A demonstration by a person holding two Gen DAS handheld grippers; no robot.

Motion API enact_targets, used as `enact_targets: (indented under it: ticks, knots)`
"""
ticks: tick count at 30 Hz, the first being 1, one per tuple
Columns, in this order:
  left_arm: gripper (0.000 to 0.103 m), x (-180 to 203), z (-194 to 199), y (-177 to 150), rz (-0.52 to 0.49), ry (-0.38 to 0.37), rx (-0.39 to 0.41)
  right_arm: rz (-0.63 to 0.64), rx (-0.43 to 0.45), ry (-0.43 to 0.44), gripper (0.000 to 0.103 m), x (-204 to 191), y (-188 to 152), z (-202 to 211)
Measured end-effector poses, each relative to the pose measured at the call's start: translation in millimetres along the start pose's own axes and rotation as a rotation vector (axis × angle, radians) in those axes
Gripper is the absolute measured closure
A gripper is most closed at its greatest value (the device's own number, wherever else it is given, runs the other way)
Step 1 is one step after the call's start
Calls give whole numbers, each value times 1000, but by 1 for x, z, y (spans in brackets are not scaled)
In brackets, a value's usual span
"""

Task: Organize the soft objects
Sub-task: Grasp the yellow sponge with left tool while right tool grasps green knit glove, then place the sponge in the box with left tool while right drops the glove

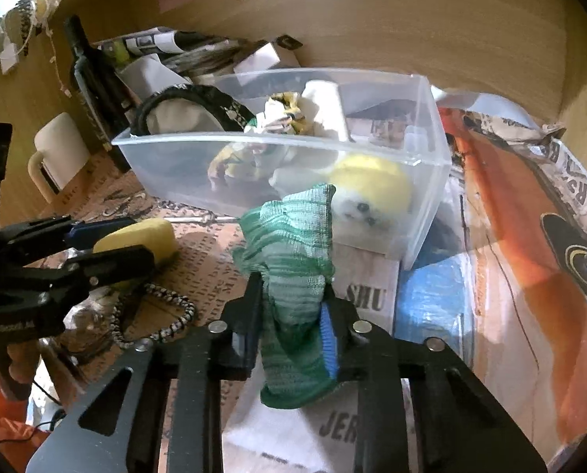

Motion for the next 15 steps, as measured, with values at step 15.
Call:
enact_targets:
  ticks: [15]
  knots:
    - [62,18,54,48,-36,-42,174,35,196,-43,81,-2,43,55]
Point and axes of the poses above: each gripper's, at about its wrist camera, not at the fingertips, and z roughly against the way its jaws point, x to its right, y to its top, the point moved 8 cm from there along -z, roughly the way its jaws point, and after that the axes turned 8 degrees about z, right-handed, at the moved point
